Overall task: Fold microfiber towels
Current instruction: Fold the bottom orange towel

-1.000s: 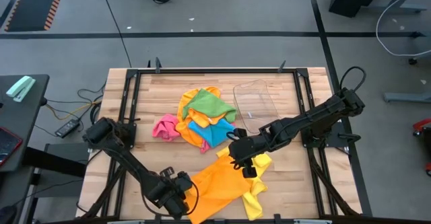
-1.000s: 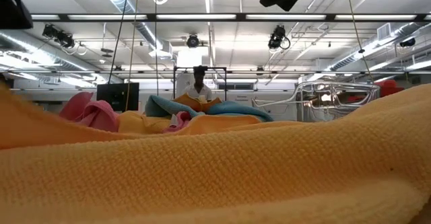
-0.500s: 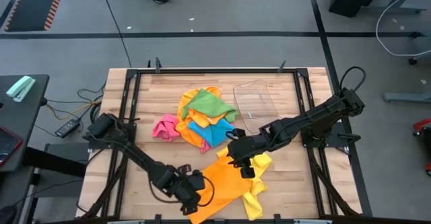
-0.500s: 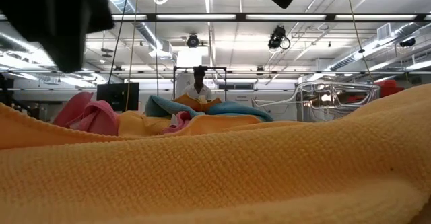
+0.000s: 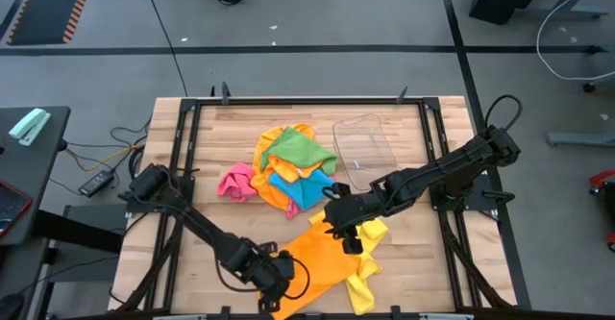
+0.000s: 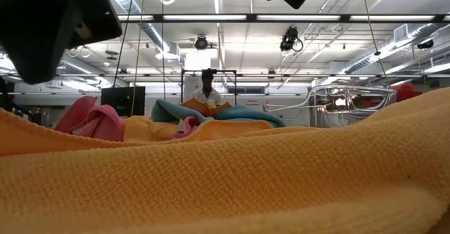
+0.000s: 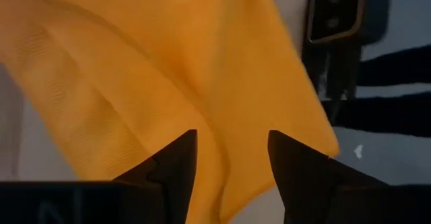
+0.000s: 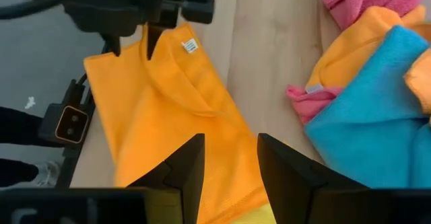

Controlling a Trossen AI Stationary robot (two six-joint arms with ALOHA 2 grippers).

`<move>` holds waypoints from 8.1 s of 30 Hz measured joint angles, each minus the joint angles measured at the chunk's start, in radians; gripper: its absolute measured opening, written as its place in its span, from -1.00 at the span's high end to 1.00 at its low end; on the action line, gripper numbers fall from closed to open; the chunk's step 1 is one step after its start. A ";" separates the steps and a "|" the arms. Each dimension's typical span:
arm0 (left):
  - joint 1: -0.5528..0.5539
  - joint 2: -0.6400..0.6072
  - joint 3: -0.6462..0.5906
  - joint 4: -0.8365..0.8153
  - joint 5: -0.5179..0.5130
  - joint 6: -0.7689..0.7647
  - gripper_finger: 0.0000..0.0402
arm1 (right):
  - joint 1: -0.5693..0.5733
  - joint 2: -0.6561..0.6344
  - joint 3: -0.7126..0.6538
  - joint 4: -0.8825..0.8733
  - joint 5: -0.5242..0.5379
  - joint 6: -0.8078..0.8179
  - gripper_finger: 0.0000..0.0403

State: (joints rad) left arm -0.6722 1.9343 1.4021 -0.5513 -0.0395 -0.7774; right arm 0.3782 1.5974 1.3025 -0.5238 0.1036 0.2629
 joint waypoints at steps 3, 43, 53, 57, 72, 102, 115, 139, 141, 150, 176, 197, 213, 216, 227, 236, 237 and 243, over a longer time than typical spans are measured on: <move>-0.017 0.008 -0.001 -0.054 -0.017 0.029 0.02 | 0.000 0.000 0.000 0.001 0.001 0.000 0.28; -0.051 -0.003 0.000 -0.252 -0.118 -0.329 0.89 | 0.000 0.000 0.000 -0.001 0.001 0.003 0.28; -0.062 0.079 -0.002 -0.293 -0.207 -0.337 0.67 | 0.000 0.000 0.000 -0.002 0.001 0.006 0.28; -0.062 0.080 -0.002 -0.311 -0.259 -0.310 0.47 | 0.000 0.000 0.000 -0.002 0.001 0.007 0.28; -0.073 0.061 -0.075 -0.267 -0.276 -0.370 0.30 | 0.000 0.000 0.000 -0.004 -0.006 0.004 0.28; -0.081 -0.320 -0.427 0.354 -0.232 -0.358 0.30 | 0.087 0.003 -0.108 0.004 -0.075 0.092 0.28; -0.009 -0.320 -0.427 0.362 -0.233 -0.351 0.38 | -0.084 0.048 -0.349 0.270 -0.251 0.444 0.21; 0.006 -0.319 -0.428 0.354 -0.199 -0.283 0.43 | -0.179 0.212 -0.354 0.450 -0.368 0.504 0.09; 0.006 -0.319 -0.428 0.354 -0.199 -0.282 0.44 | -0.179 0.213 -0.354 0.461 -0.367 0.505 0.12; 0.006 -0.319 -0.428 0.359 -0.199 -0.284 0.44 | -0.179 0.212 -0.354 0.505 -0.357 0.519 0.29; 0.207 -0.318 -0.427 0.496 -0.230 -0.133 0.29 | -0.173 0.044 -0.354 0.368 -0.280 0.455 0.96; 0.455 -0.192 -0.427 0.858 0.036 0.187 -0.10 | -0.092 0.044 -0.354 0.403 -0.229 0.361 0.96; 0.499 -0.086 -0.427 1.024 0.285 0.128 -0.09 | -0.067 0.045 -0.354 0.411 -0.220 0.280 0.96; 0.499 -0.086 -0.427 1.016 0.301 0.130 -0.06 | -0.067 0.045 -0.354 0.411 -0.208 0.281 0.96; 0.499 -0.086 -0.427 0.974 0.306 0.167 0.12 | -0.068 0.046 -0.286 0.372 -0.180 0.249 0.96; 0.501 -0.087 -0.427 1.001 0.305 0.188 0.68 | -0.070 0.046 -0.242 0.280 -0.128 0.246 0.96; 0.501 -0.087 -0.427 1.000 0.303 0.188 0.76 | -0.070 0.046 -0.242 0.280 -0.130 0.246 0.95; 0.518 -0.087 -0.428 0.994 0.310 0.181 0.87 | -0.075 0.045 -0.242 0.269 -0.129 0.263 0.81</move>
State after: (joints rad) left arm -0.1544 1.8477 0.9745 0.4425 0.2708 -0.5964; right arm 0.3033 1.6428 1.0604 -0.2546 -0.0250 0.5256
